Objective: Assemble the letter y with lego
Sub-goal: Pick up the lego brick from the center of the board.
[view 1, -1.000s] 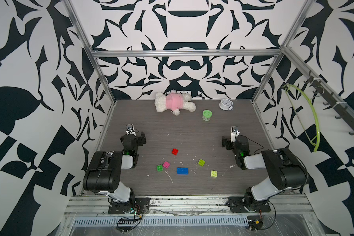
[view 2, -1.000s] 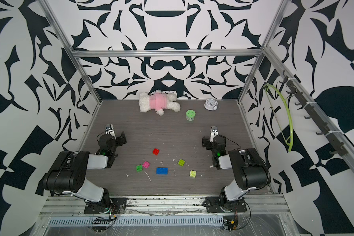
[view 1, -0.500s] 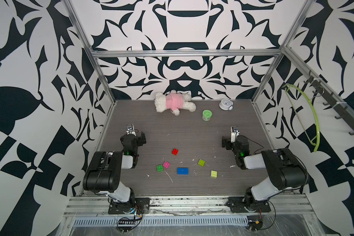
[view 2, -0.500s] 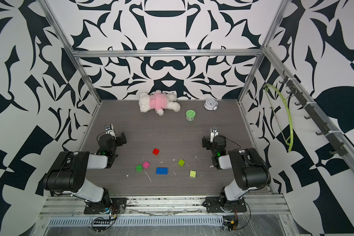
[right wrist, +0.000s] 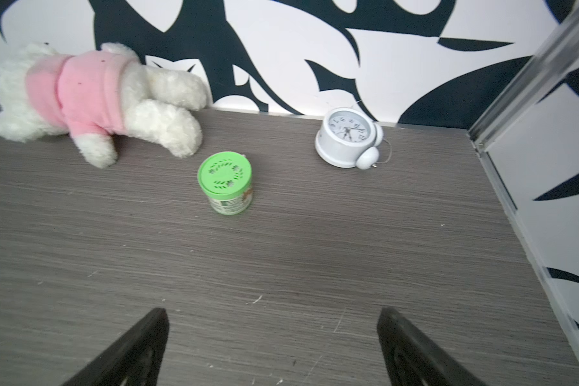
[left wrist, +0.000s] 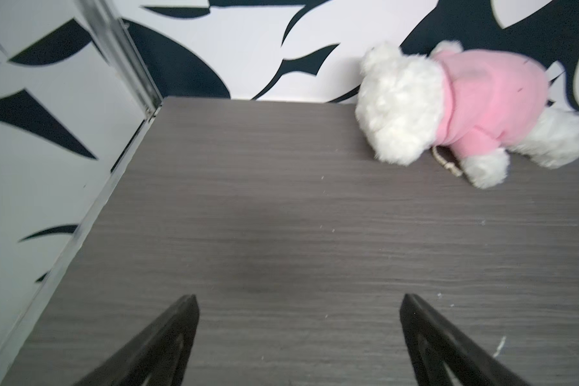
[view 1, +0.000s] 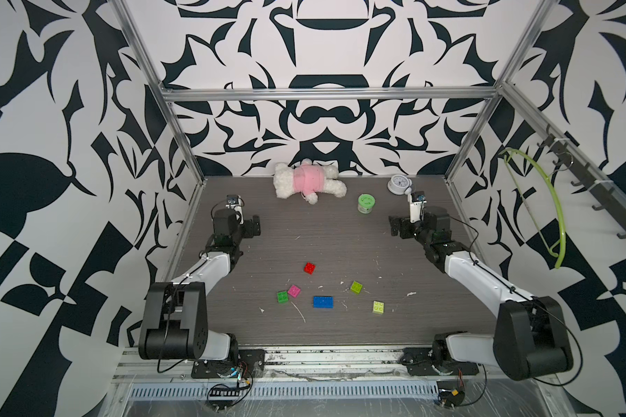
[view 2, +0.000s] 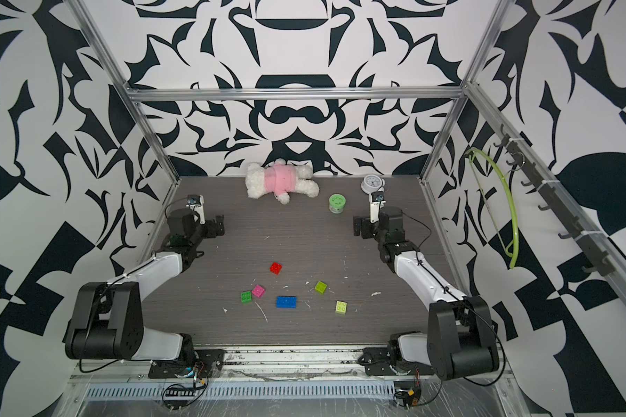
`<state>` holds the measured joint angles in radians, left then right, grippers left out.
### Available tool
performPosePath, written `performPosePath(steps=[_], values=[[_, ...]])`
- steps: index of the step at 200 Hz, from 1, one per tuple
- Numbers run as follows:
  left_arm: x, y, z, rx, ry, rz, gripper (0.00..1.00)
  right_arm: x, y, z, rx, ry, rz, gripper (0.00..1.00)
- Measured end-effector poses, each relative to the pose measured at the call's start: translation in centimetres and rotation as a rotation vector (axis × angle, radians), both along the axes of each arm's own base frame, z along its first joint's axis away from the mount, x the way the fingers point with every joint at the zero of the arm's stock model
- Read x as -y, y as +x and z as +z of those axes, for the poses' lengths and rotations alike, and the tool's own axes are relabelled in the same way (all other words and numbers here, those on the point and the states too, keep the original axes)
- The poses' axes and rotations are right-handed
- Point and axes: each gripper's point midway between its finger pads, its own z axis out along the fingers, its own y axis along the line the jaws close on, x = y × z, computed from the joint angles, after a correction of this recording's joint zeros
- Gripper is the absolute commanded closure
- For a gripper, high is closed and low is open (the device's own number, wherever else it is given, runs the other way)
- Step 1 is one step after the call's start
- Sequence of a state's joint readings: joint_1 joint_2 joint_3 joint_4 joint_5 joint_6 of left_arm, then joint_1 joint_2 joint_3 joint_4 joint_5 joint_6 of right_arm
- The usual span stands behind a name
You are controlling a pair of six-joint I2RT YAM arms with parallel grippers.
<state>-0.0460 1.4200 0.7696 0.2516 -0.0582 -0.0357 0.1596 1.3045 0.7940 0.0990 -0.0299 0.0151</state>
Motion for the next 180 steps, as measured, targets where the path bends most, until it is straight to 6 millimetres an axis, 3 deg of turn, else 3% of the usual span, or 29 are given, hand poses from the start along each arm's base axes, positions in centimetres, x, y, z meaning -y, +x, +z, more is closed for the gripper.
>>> performPosePath(steps=[32, 58, 82, 108, 131, 180], values=[[2.0, -1.5, 1.9, -0.123, -0.076, -0.098, 0.01, -7.1, -1.3, -0.8, -0.154, -0.063, 0.173, 0.01], [2.2, -3.7, 1.6, -0.219, -0.159, -0.111, 0.01, -13.1, -2.4, -2.3, -0.267, -0.105, 0.306, 0.17], [0.7, -5.2, -0.2, -0.299, -0.282, -0.07, 0.01, -18.2, -3.1, -3.6, -0.351, -0.143, 0.412, 0.29], [-3.5, -7.3, -3.2, -0.38, -0.468, 0.075, 0.01, -22.8, -4.0, -5.1, -0.426, -0.194, 0.503, 0.32], [-6.2, -8.0, -4.0, -0.398, -0.572, 0.172, 0.01, -26.1, -5.5, -7.0, -0.479, -0.251, 0.578, 0.34], [-7.4, -8.3, -3.6, -0.384, -0.649, 0.205, 0.01, -30.0, -9.2, -11.3, -0.596, -0.363, 0.724, 0.34]])
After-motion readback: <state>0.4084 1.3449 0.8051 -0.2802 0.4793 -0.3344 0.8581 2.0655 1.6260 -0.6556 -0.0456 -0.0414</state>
